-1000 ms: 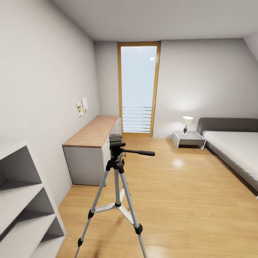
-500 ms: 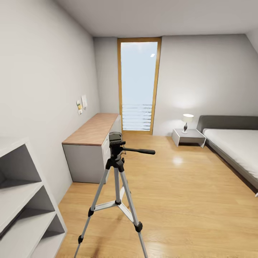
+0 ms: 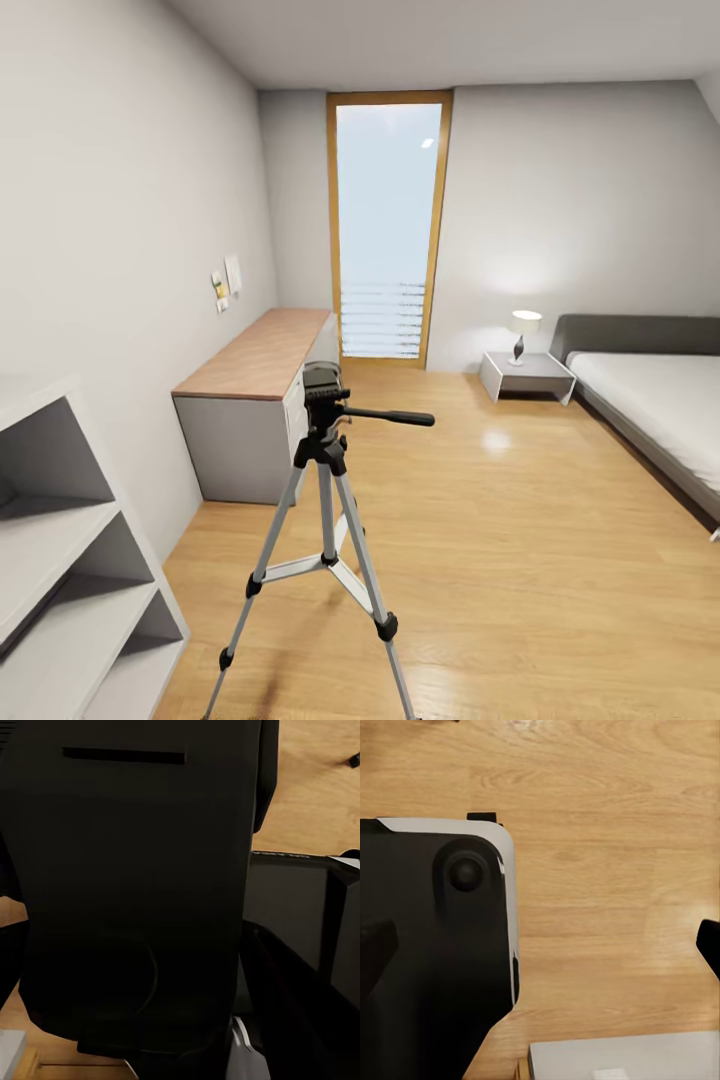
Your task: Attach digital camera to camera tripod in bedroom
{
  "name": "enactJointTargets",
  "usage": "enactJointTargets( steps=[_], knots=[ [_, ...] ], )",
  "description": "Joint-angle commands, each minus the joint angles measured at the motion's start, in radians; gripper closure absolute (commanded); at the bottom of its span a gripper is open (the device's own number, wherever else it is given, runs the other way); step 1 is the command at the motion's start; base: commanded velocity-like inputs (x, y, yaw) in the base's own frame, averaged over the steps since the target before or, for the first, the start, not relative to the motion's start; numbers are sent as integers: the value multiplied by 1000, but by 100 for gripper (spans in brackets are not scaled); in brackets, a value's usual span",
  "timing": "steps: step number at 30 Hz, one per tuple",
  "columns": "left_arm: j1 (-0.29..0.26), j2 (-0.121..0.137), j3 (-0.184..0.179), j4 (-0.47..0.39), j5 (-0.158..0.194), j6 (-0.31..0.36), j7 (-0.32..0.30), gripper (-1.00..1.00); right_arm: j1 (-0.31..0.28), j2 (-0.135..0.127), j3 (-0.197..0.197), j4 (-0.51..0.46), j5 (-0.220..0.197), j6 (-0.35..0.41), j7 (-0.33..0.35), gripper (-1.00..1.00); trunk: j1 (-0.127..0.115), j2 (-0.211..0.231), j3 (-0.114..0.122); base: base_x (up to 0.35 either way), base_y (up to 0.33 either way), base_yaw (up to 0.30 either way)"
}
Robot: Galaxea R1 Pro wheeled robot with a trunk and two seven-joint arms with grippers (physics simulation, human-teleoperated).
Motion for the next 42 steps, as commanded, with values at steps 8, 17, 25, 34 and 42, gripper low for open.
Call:
enactJointTargets(
  steps=[8, 17, 25, 34, 42],
  knots=[
    [-1, 0, -8, 0, 9, 4, -4, 100, -2, 1, -1, 3, 2, -6, -4, -100, 1, -2, -15, 0, 0, 0],
    [-1, 0, -8, 0, 9, 4, -4, 100, -2, 1, -1, 3, 1, -6, -11, -100, 1, -2, -29, 0, 0, 0],
    [-1, 0, -8, 0, 9, 4, -4, 100, -2, 0, -1, 3, 0, -6, -12, -100, 1, -2, -42, 0, 0, 0],
    [-1, 0, -7, 0, 9, 4, -4, 100, -2, 0, -1, 3, 0, -6, -12, -100, 1, -2, -56, 0, 0, 0],
    [-1, 1, -7, 0, 9, 4, -4, 100, -2, 0, -1, 3, 0, -6, -12, -100, 1, -2, -69, 0, 0, 0]
  ],
)
